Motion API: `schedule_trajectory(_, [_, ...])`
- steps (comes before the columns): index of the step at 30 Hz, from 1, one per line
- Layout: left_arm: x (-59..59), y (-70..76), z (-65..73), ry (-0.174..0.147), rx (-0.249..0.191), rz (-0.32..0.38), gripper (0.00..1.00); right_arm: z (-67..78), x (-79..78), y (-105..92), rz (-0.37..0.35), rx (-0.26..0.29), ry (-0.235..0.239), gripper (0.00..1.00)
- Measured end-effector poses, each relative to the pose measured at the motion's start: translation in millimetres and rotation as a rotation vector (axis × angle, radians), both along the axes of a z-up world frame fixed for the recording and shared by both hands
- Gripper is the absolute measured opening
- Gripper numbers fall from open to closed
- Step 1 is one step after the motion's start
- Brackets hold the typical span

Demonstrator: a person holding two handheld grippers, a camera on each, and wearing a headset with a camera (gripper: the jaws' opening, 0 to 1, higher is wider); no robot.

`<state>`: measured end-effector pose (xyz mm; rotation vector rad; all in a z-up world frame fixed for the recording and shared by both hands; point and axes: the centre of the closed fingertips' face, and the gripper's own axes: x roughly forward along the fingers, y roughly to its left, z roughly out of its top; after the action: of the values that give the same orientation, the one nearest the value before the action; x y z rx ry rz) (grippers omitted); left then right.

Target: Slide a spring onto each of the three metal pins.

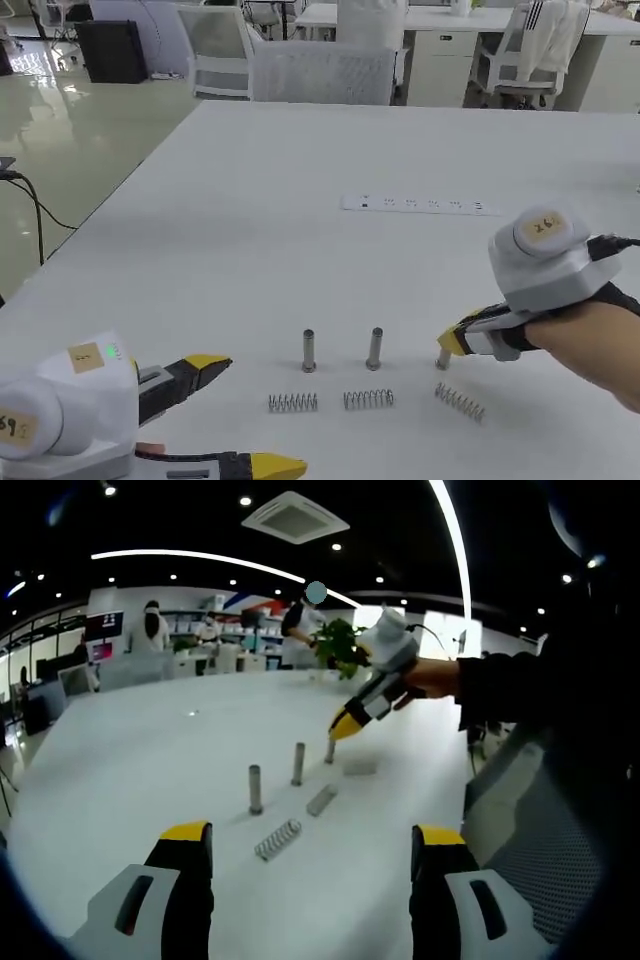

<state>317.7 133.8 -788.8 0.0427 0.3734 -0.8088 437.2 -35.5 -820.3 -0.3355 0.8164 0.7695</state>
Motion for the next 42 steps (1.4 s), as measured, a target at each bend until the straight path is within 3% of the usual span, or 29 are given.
schedule_trajectory(8, [0.4, 0.2, 0.6, -0.004, -0.002, 0.000, 0.78, 5.9, -4.6, -6.8, 0.003, -0.005, -0.016, 0.13])
schedule_trajectory(15, [1.0, -1.6, 0.7, -0.004, -0.004, -0.003, 0.78, 3.2, -19.1, -15.0, 0.032, -0.035, -0.015, 0.14])
schedule_trajectory(31, [2.0, -1.4, 2.1, -0.007, -0.004, -0.001, 0.78, -18.2, -52.4, -20.9, 0.135, -0.086, 0.065, 0.14])
schedule_trajectory(42, [2.1, -1.0, 2.9, -0.008, -0.004, 0.001, 0.78, -35.6, -62.0, -21.6, 0.189, -0.149, 0.094, 0.14])
